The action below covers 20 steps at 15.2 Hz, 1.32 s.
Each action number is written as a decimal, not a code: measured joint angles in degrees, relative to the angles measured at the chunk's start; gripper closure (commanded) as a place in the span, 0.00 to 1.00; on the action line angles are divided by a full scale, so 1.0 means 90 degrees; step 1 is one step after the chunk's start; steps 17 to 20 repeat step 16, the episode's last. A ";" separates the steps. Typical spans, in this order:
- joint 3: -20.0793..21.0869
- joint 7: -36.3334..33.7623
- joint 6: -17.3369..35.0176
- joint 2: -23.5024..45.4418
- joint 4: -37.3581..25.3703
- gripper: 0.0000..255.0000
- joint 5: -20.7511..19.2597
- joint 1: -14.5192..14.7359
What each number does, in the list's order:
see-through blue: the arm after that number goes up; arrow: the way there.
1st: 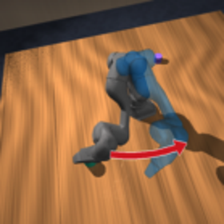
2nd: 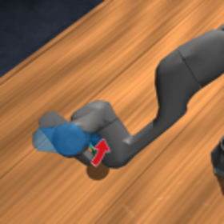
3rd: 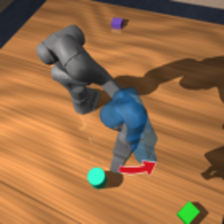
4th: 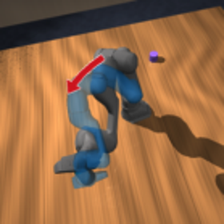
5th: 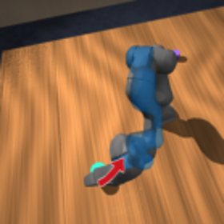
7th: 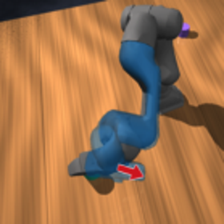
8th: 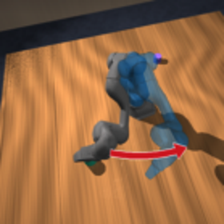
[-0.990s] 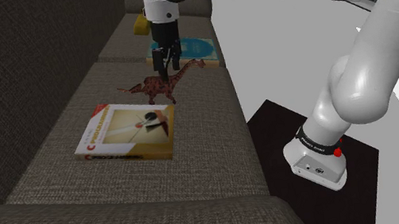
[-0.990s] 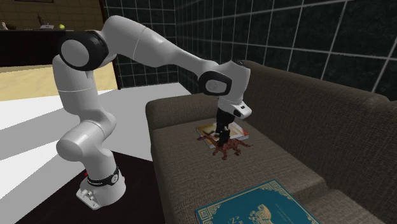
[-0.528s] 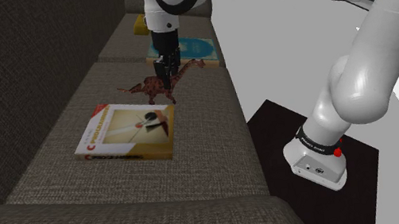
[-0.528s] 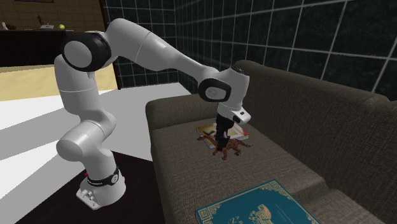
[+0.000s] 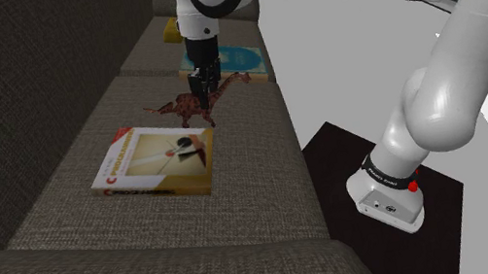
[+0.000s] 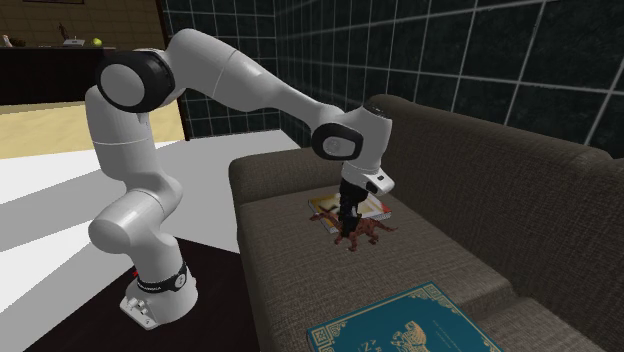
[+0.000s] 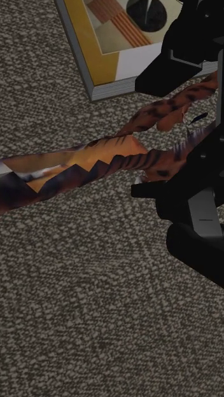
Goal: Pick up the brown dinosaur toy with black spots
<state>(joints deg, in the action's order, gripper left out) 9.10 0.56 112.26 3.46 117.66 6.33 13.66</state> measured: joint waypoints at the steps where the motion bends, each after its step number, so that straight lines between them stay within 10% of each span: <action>1: 0.0001 -0.0005 -0.0036 -0.0014 -0.0019 1.00 0.0002 0.0001; 20: -0.0013 -0.0085 -0.1176 -0.0349 -0.0828 1.00 0.0013 -0.0018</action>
